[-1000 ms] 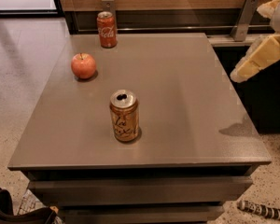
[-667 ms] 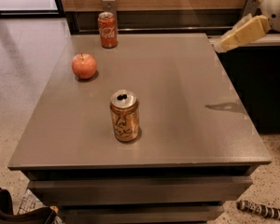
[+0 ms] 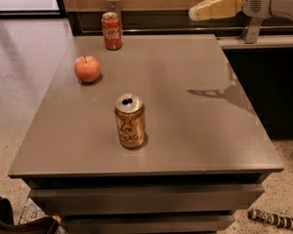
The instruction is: Pick coke can
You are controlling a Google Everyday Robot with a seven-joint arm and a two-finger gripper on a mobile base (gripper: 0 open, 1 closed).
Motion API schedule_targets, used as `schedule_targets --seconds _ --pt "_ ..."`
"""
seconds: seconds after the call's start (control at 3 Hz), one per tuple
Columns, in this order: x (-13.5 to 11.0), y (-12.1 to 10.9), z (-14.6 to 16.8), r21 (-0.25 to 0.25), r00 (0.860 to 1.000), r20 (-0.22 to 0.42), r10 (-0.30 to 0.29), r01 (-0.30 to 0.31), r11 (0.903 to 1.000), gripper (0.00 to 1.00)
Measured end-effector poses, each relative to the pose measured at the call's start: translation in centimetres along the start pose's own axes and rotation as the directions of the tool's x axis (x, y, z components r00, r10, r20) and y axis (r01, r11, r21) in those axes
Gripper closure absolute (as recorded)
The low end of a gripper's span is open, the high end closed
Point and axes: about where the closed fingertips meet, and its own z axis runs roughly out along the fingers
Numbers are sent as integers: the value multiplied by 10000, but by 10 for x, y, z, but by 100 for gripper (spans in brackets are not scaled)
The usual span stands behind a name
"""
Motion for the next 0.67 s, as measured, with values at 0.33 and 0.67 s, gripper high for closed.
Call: schedule_targets --seconds 0.33,0.67 --pt "0 0 0 -1 10000 1 0 0 10000 0" --pt "6 5 20 -230 9999 -52 111 -112 9997 0"
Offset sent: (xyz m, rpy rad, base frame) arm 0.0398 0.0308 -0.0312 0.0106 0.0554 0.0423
